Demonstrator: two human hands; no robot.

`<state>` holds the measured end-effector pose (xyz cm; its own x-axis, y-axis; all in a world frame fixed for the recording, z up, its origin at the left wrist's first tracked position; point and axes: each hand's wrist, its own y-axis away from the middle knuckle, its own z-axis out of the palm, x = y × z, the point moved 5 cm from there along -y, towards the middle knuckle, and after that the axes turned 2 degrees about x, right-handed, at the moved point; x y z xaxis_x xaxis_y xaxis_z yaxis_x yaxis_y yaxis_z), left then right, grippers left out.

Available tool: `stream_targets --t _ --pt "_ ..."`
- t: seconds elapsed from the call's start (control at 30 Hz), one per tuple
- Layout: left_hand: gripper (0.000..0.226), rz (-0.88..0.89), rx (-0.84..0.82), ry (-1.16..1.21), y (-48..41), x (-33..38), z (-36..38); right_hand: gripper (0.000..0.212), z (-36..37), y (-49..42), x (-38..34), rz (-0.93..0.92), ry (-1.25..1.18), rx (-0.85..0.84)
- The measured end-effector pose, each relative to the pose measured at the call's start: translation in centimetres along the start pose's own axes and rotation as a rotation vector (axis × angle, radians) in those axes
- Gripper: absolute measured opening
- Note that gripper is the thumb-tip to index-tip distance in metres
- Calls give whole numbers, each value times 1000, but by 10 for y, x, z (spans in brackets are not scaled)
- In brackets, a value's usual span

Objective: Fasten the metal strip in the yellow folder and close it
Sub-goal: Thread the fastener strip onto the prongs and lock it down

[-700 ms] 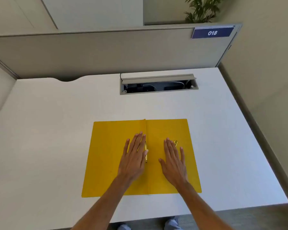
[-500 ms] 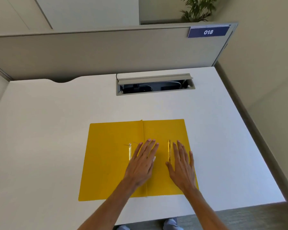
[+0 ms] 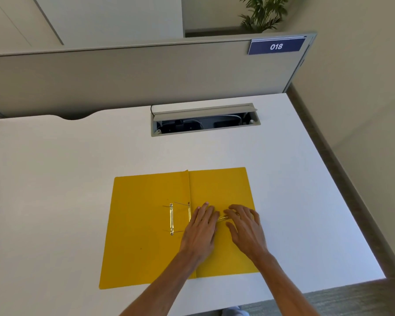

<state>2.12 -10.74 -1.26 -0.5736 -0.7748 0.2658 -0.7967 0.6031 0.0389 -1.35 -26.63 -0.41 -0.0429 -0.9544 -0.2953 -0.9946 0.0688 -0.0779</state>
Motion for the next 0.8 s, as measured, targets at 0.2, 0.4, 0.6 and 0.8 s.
stream_targets --t 0.2,0.4,0.6,0.8 --pt "33 -69 74 140 -8 -8 2 10 -3 -26 3 -59 5 -71" --pt "21 -152 87 245 -16 -22 2 7 -3 -31 6 -110 -21 -123" --pt "26 -126 39 222 -21 -27 1 12 -3 -33 6 -151 -24 -143" --pt "26 -104 47 215 -23 -30 1 20 -6 -15 24 25 -158 -80"
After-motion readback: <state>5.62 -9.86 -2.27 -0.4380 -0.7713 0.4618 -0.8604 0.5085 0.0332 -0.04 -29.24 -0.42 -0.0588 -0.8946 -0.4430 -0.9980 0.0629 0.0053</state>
